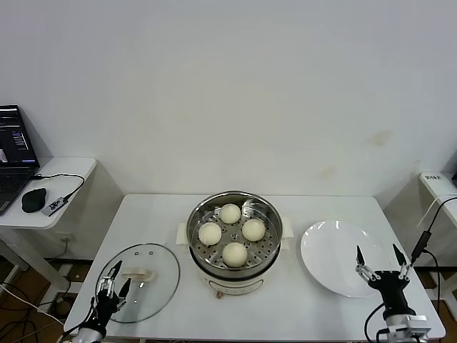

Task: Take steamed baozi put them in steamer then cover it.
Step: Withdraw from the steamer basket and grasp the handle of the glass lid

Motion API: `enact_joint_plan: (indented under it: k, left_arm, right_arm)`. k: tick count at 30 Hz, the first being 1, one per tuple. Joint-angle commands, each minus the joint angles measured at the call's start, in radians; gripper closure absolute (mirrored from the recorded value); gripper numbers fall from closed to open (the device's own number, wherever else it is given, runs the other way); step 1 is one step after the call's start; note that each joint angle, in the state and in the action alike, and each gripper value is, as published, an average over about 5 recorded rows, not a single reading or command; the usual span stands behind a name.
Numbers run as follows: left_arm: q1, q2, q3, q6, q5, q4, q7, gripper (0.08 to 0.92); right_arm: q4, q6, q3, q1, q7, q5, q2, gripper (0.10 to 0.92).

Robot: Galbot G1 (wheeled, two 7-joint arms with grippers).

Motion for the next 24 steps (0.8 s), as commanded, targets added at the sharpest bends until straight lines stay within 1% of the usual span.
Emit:
enact_joint_plan:
  k: [1,10,20,24]
  left_arm:
    - [-0.165,0.029,0.056,-0.004,0.073,0.117,0.010,0.177]
    - [-0.222,0.049,0.089,0.014,0.045,0.130,0.032,0.177]
    - [-0.234,0.046,0.103,0.025,0.011,0.157,0.053,0.182]
    - [-0.230,0.044,0.102,0.024,0.008,0.167,0.050,0.259]
  right_arm:
    - [0.004,0.003,0.028,-0.031,-0.002,-0.015,0.030,0.203]
    - [-0.001,0.008,0.023,-0.040,-0.003,-0.029,0.039,0.203]
    - [-0.013,0.013,0.020,-0.041,-0.006,-0.045,0.039,0.203]
    - [-0.009,0.013,0.018,-0.041,-0.006,-0.046,0.039,0.203]
